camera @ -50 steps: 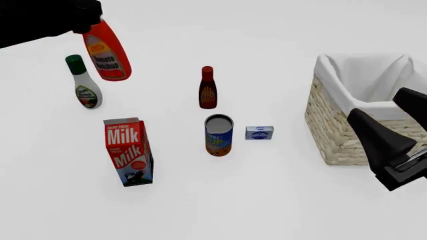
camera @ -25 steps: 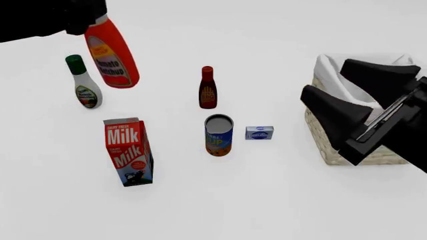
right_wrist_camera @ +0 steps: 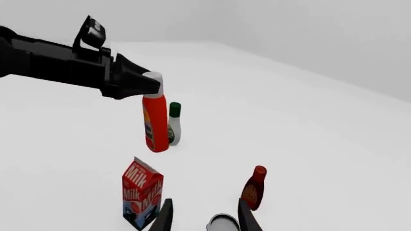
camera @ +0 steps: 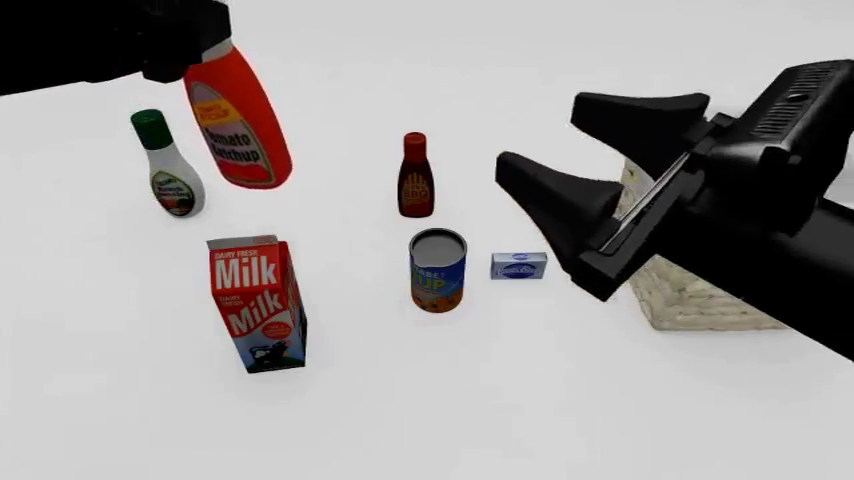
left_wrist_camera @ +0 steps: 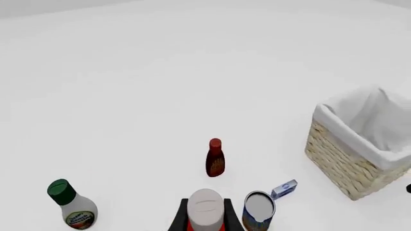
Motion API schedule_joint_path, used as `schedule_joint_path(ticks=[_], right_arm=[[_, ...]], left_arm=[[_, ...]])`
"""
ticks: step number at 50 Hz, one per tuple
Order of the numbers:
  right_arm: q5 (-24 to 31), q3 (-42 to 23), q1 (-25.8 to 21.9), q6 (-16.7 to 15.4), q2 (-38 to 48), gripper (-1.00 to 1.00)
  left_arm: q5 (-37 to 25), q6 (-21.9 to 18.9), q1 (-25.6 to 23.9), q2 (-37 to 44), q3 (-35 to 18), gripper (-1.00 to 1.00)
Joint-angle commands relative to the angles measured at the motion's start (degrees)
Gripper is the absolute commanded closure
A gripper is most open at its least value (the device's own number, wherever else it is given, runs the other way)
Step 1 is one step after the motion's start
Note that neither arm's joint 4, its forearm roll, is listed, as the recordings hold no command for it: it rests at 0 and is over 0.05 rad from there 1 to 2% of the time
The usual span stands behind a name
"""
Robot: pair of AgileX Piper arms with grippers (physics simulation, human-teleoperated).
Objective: Pick the ketchup and place it in the basket.
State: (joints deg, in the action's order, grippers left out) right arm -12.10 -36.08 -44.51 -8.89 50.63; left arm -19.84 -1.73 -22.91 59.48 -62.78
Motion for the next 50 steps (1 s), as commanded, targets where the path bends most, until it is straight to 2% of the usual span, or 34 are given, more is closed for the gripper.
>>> schedule_joint_path(ticks=[1,21,50], right_arm=[[-1.9,-3.0,-3.0,-0.3,4.1,-1.00],[-1.0,-8.4,-4.8,-0.6,9.2,-1.00],[-3.3,-13.1,-8.2,-1.1,16.3,-1.00]], left_arm=[[-0.9,-0.5,-1.8,-0.7,0.0,1.00],[-2.4,0.3,-3.9,-2.3,0.2,1.00],[-4.5,0.8,-5.7,-4.0,-0.7,1.00]])
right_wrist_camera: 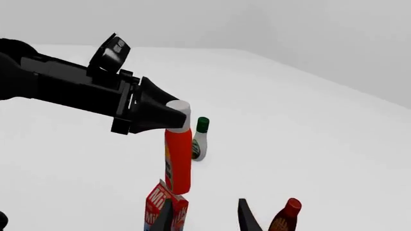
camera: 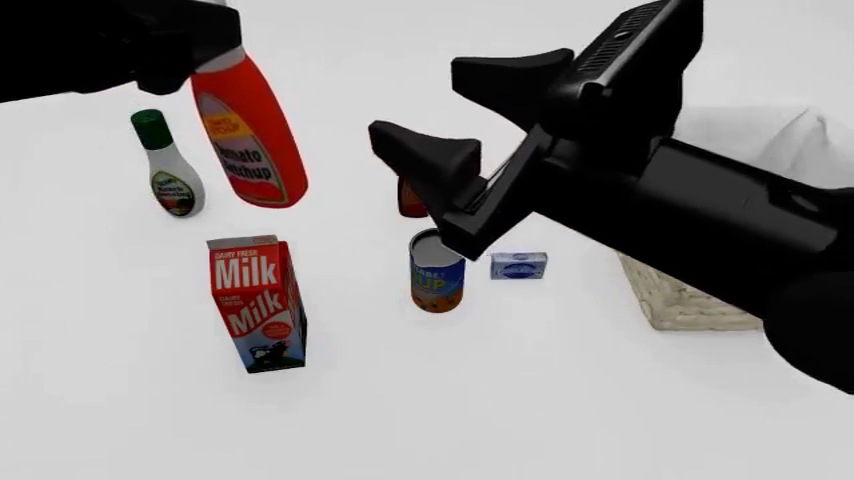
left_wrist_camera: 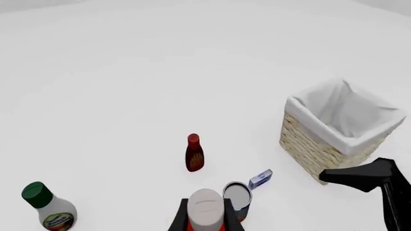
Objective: Pick the ketchup and place it in the basket.
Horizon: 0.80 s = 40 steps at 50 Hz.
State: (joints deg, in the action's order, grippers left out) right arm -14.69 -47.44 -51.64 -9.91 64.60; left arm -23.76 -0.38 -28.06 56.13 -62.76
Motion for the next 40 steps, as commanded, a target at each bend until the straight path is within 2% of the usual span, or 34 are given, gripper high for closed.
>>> schedule_joint_path(ticks=[1,21,40], right_arm=[[-0.8,-1.9,-1.3,0.1,2.3,-1.00],[-2.3,-4.7,-2.6,1.0,5.5,-1.00],[-4.9,-6.4,-3.0,3.2,8.9,-1.00]], left_arm=[[-0.7,-0.6,-0.6,-0.7,-0.8,1.00],[-0.8,0.2,-1.4,-1.0,-0.5,1.00],[-1.1,0.6,-1.6,-1.2,-0.6,1.00]])
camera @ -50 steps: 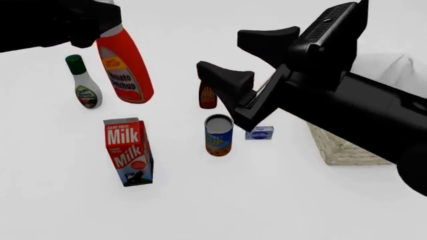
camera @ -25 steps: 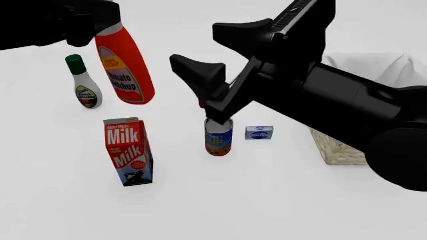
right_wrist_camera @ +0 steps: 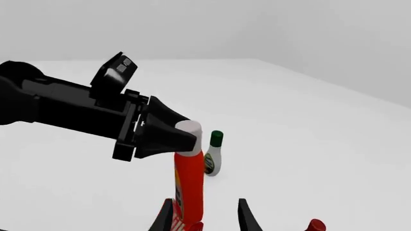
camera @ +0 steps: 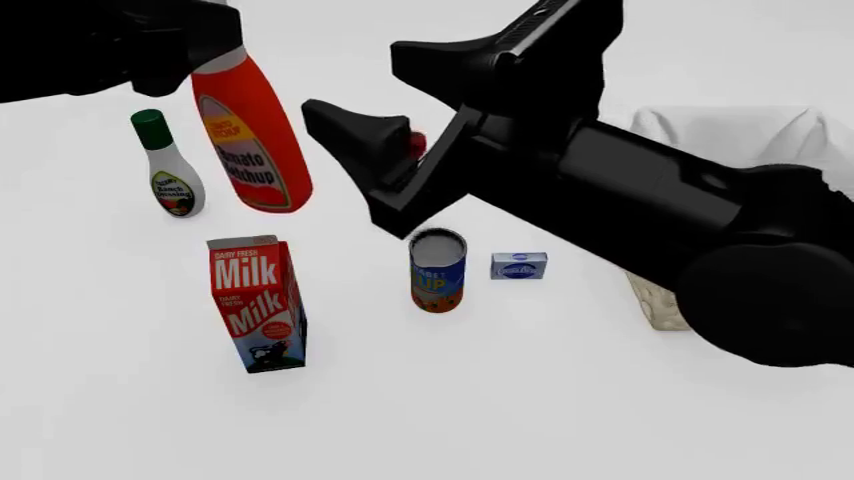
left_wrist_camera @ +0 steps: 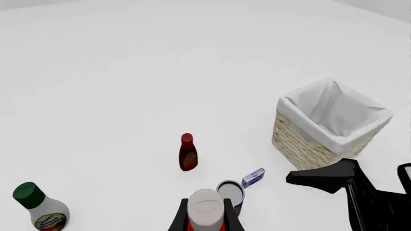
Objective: Pick the ketchup and place it in the basket.
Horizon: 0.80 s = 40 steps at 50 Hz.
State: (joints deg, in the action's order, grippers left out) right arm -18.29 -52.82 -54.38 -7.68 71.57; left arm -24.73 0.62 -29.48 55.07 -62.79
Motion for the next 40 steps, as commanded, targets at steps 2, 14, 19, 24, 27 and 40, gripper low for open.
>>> schedule_joint_path(ticks=[2,14,19,24,27,40], right_arm=[[-1.5,-1.2,-0.4,1.0,2.3,-1.00],[-2.8,-1.8,-1.0,2.0,4.6,-1.00],[-3.2,-2.4,-1.3,2.3,6.1,-1.00],[-3.6,-3.1,-1.3,2.3,7.5,-1.00],[-3.6,-3.5,-1.5,2.4,8.0,-1.00],[-3.4,-5.7,-1.5,2.2,11.0,-1.00]], left_arm=[[-0.1,-0.6,-0.2,-0.2,-0.5,1.00],[-0.1,-0.9,0.2,0.7,-1.2,1.00],[0.1,-1.0,0.3,1.1,-1.1,1.00],[0.2,-0.9,0.8,1.4,-1.1,1.00],[0.2,-0.9,0.9,1.5,-1.0,1.00],[0.6,-0.2,1.6,1.5,-0.2,1.00]])
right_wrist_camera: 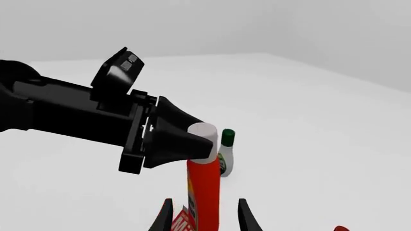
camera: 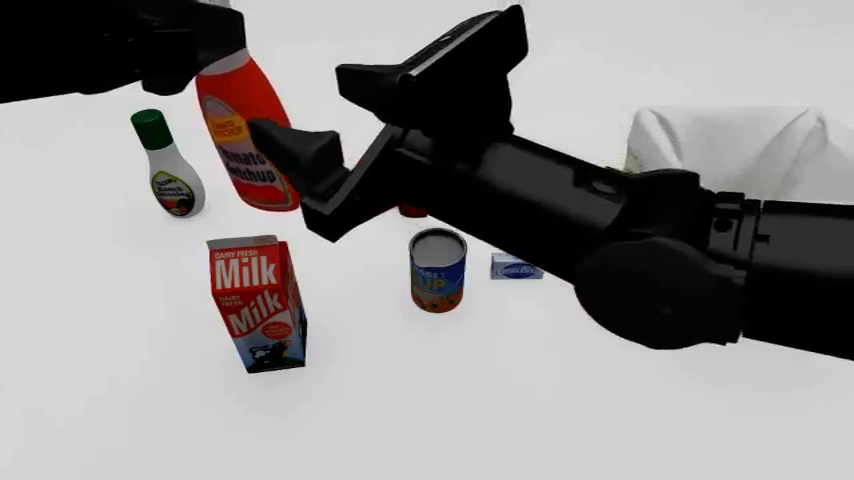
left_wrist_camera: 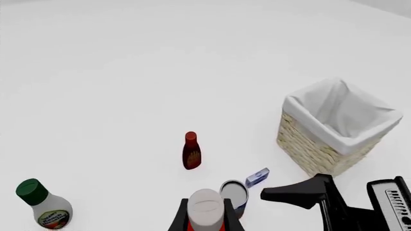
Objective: Pick the ketchup and place it in the basket.
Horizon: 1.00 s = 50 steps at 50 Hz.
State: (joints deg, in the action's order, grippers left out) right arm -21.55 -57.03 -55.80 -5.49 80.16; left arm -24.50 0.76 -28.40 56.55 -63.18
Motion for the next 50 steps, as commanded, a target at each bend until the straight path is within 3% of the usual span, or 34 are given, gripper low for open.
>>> schedule_joint_path(ticks=[1,21,50], right_arm=[[-0.1,-1.8,0.0,-0.1,2.9,-1.00],[2.1,-6.0,0.3,-1.4,7.0,-1.00],[1.5,-11.0,1.1,-0.1,13.6,-1.00]], left_arm=[[0.4,-0.3,0.5,0.0,0.3,1.00],[-0.7,0.3,0.8,-0.6,-0.1,1.00],[-1.0,0.2,1.0,0.4,-1.4,1.00]])
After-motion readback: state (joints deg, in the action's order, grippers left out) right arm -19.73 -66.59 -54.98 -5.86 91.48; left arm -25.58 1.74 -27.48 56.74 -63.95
